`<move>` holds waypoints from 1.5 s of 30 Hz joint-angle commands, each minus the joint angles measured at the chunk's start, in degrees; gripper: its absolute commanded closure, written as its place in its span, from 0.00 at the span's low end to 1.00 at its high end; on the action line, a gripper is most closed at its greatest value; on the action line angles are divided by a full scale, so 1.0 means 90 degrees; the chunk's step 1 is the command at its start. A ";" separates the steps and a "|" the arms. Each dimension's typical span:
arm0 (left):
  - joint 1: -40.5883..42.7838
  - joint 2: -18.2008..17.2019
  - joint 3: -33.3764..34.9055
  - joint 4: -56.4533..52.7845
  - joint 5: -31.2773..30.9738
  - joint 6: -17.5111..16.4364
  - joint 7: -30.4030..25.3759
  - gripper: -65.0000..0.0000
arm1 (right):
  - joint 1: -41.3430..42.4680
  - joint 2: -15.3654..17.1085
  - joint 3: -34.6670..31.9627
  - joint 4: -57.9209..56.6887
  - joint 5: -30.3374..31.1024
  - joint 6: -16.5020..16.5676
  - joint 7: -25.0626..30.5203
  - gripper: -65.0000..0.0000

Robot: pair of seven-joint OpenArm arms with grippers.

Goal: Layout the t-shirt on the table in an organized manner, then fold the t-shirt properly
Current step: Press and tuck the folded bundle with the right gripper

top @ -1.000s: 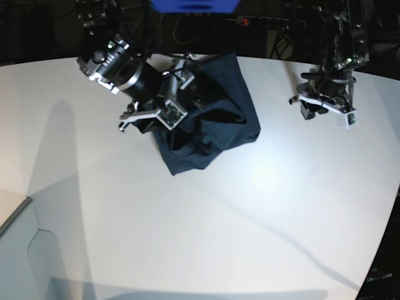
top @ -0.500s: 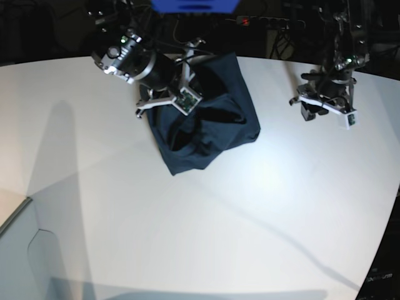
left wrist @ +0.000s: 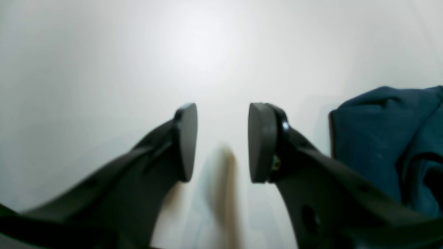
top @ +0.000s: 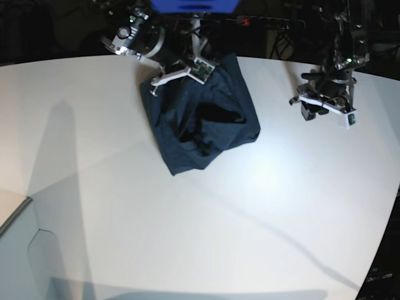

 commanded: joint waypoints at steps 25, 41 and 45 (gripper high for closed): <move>0.0182 -0.0036 -0.0757 0.0454 -0.0025 -0.0017 -0.0084 0.46 | 0.1713 -0.0316 0.0210 -0.0640 0.0097 0.0077 -0.0312 0.43; 0.0231 -0.0036 -0.0767 0.0425 -0.0025 -0.0017 -0.0084 0.42 | 0.2377 -0.0472 0.0210 -0.1607 0.0097 0.0077 -0.0302 0.95; 0.0231 -0.0036 -0.0767 0.0425 -0.0025 -0.0017 -0.0084 0.42 | 0.2377 -0.0492 0.0210 -0.1460 0.0097 0.0077 -0.0302 1.00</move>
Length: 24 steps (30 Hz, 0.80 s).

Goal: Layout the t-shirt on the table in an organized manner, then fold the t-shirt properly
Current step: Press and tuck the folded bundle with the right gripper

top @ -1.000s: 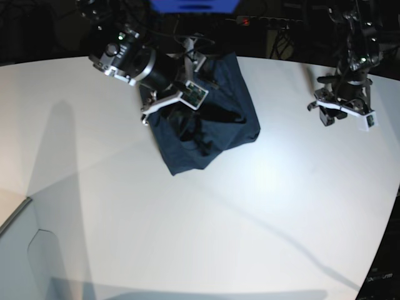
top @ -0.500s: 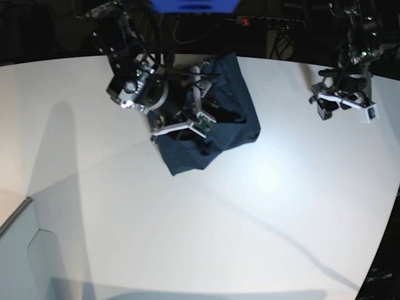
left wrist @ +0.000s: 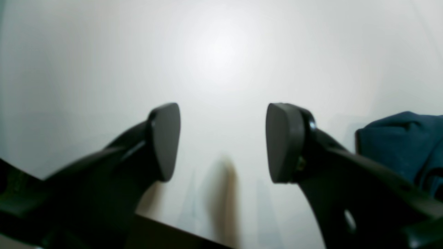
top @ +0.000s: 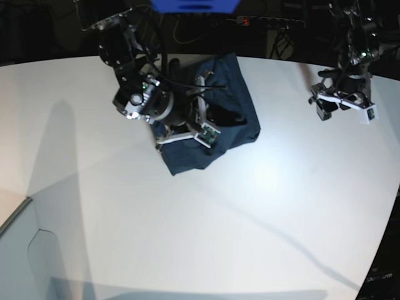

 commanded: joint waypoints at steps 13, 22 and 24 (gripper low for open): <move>0.0002 -0.0060 -0.0009 0.0100 -0.0020 0.0000 -0.0132 0.42 | 0.0348 -0.0829 -0.0040 0.0575 0.0075 0.0079 0.0154 1.00; 0.0002 -0.0060 0.0001 0.0090 -0.0020 0.0000 -0.0132 0.42 | 0.0358 -0.1014 -0.0695 0.0389 0.0075 0.0079 0.0203 1.00; 0.0002 -0.0060 0.0001 0.0090 -0.0020 0.0000 -0.0132 0.42 | 0.0339 -0.1014 -0.0841 0.0389 0.0075 0.0079 0.0203 1.00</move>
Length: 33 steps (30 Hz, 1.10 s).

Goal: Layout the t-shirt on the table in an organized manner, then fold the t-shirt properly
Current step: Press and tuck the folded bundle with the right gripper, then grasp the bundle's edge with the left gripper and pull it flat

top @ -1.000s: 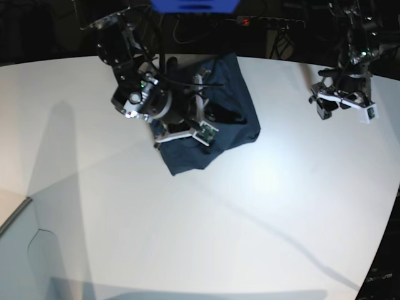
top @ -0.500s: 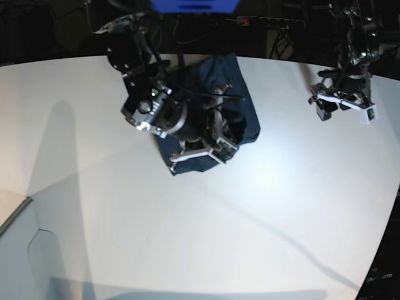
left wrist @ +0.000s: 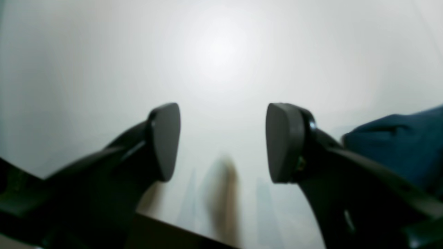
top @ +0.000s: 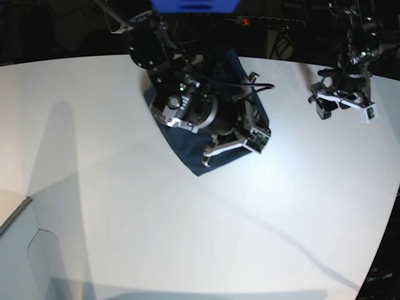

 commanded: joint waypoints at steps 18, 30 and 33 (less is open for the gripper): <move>0.0002 -0.0060 -0.0004 0.0095 -0.0023 0.0000 -0.0135 0.42 | 0.0062 -0.0094 -0.0475 -0.0012 0.0110 0.0077 0.0174 0.42; 0.0637 0.1044 0.0035 0.0866 -0.0023 0.0000 -0.0135 0.33 | 0.0071 0.0287 0.1215 0.0486 0.0100 0.0077 0.0193 0.43; 0.0901 0.1337 0.0406 0.1316 -0.0023 0.0000 -0.0135 0.26 | 0.0032 0.0443 0.1508 0.0466 0.0100 0.0077 0.0193 0.43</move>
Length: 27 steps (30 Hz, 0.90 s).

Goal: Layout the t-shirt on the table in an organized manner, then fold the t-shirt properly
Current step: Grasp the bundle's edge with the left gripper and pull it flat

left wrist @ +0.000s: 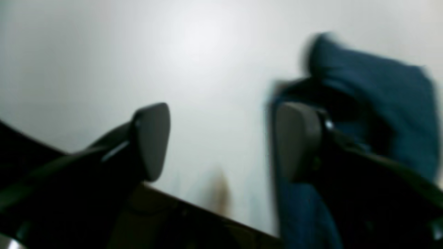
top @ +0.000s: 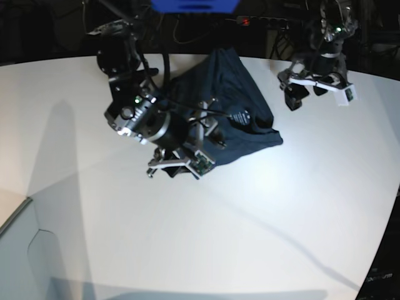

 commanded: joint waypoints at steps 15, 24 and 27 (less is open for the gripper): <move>-0.0654 0.0428 0.1278 -0.0651 -0.0042 -0.0027 -0.0064 0.26 | -0.0083 0.0399 0.0274 0.0109 0.0083 0.0077 0.0162 0.43; -0.0928 0.0516 0.1288 -0.0963 -0.0257 -0.0037 -0.0054 0.49 | -0.0093 0.0399 0.0274 0.0099 0.0083 0.0077 0.0162 0.43; -0.0996 0.0418 0.1297 -0.1276 -0.0745 -0.0037 -0.0054 0.57 | -0.0093 0.0409 0.0274 0.0099 0.0083 0.0077 0.0162 0.43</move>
